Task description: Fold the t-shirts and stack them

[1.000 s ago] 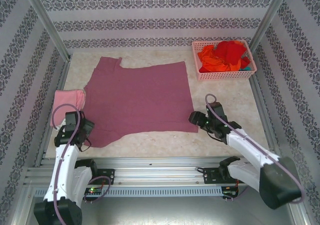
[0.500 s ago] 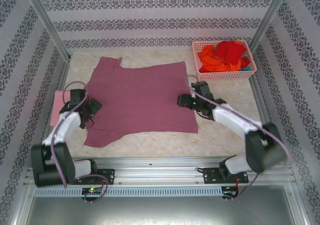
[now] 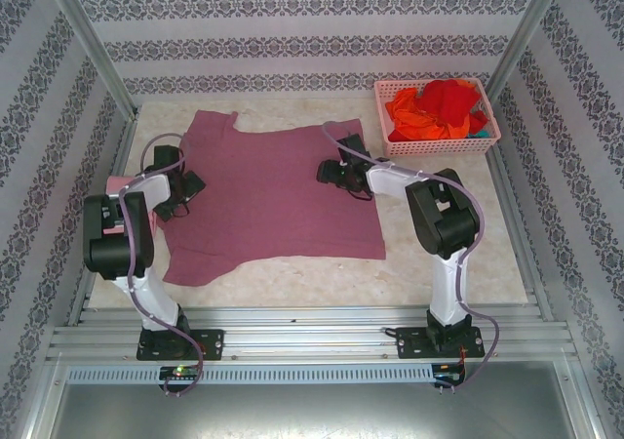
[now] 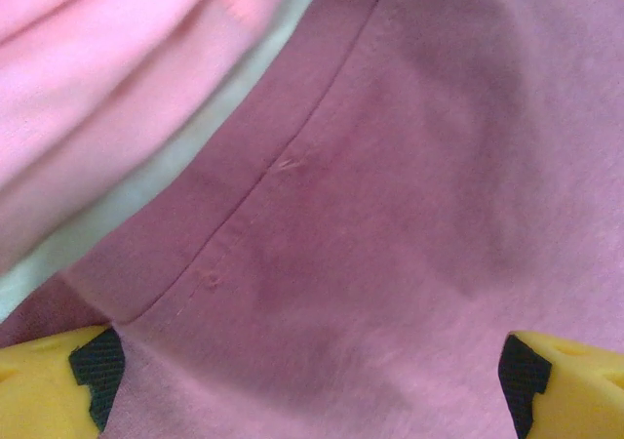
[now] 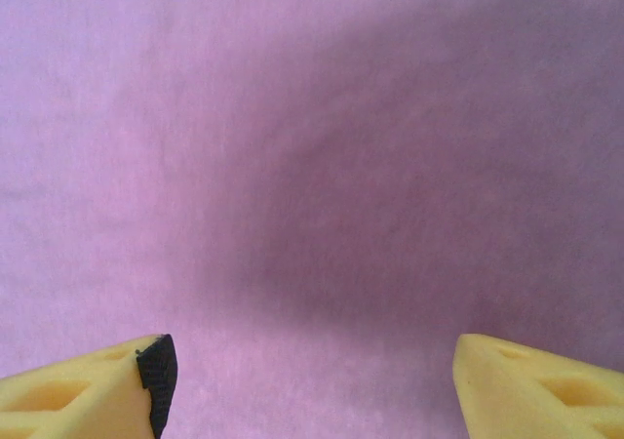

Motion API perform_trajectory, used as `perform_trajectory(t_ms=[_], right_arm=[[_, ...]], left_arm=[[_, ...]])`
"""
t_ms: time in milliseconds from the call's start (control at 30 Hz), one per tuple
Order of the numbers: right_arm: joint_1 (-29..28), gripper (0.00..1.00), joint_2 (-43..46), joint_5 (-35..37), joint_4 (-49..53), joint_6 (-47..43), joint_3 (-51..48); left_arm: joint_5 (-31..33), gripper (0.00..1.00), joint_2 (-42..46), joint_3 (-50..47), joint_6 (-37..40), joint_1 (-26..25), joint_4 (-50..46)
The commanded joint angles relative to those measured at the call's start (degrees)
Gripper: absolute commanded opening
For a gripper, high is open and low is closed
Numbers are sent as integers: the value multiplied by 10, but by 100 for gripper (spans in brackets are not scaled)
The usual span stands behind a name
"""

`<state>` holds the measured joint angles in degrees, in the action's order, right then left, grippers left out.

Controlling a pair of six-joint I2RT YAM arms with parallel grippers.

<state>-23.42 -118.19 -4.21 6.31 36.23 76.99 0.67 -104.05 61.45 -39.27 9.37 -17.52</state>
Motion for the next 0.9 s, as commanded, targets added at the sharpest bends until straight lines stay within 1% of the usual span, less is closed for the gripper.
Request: perform_trajectory(t_ms=[0,300,467,567,633,800,867], right_arm=[[28,75,-31,-3,33,20,31],[63,75,-96,-12,86,3,137],[72,75,-113,-27,95,0,182],[67,75,-94,-41,77,-9,181],[62,76,-73,-47,67,-18,171],[37,76,10,-44,25,-44,99],[27,76,41,-63,7,-61,66]], left_arm=[[-22,100,-52,24,13,-4,-9],[-45,100,-121,120,12,-4,-34],[-59,100,-119,153,7,-6,-44],[-54,100,-78,144,4,-7,-40],[-36,100,-32,124,0,-7,-39],[36,100,123,22,-17,-5,-51],[50,100,180,-21,-39,1,-75]])
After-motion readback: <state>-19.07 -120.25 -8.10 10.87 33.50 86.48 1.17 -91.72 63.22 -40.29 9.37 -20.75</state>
